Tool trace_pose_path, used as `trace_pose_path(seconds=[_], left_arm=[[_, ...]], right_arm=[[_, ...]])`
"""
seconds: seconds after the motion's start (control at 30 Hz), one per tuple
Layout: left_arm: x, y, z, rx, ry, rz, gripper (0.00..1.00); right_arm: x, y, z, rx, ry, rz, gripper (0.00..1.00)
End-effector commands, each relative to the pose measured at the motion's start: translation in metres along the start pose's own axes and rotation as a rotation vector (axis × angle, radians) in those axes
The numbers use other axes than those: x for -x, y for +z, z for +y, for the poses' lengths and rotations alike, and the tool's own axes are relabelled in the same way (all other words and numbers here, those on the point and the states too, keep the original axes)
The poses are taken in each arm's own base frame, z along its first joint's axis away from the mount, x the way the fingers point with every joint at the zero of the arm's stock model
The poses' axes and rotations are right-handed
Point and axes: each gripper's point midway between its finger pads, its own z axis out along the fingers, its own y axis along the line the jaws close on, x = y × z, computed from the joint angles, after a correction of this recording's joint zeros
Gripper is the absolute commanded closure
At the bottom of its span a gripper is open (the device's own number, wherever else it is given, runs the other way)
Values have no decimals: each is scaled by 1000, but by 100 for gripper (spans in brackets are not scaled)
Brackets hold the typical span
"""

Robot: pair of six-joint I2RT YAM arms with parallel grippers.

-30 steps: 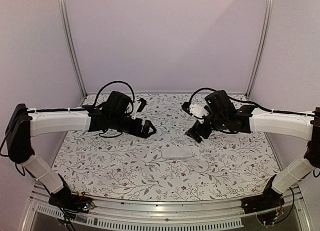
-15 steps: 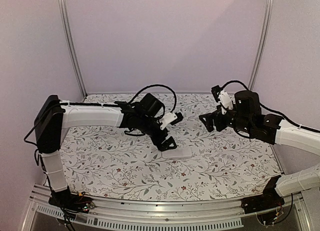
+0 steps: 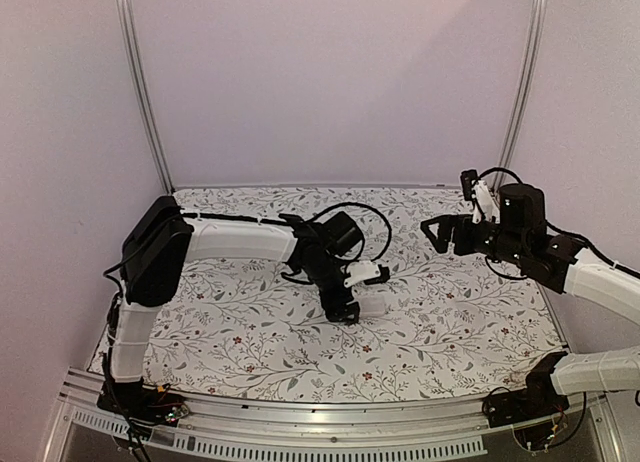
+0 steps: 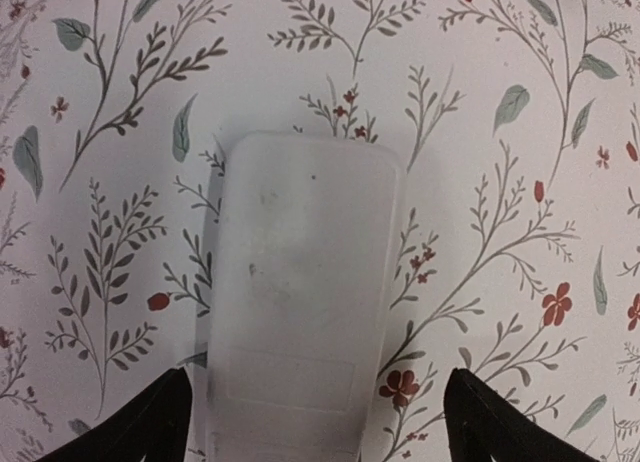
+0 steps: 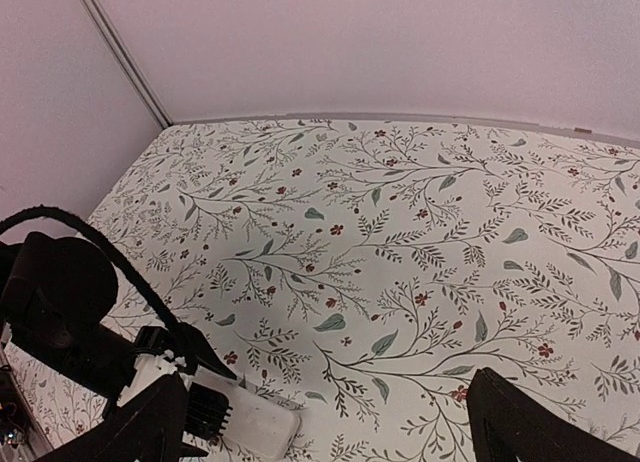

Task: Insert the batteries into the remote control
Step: Pick up the remote control from the center of the board.

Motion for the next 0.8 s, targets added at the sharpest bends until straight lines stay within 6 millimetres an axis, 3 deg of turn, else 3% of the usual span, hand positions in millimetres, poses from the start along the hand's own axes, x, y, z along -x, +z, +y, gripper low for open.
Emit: trace_pose_path(seconds=[0.0, 0.33, 0.53, 0.67, 0.77], left_arm=[[-11, 11, -1, 3, 59, 70, 12], [-12, 21, 2, 3, 70, 80, 25], [-3, 16, 10, 24, 39, 42, 50], [18, -9, 12, 18, 15, -71, 59], [40, -45, 12, 11, -4, -205, 61]], right_arm=[[-3, -4, 8, 65, 49, 9, 1], [-8, -2, 7, 80, 80, 28, 1], [-11, 1, 14, 155, 106, 65, 1], [-4, -2, 24, 206, 78, 56, 1], [5, -9, 34, 256, 43, 36, 1]])
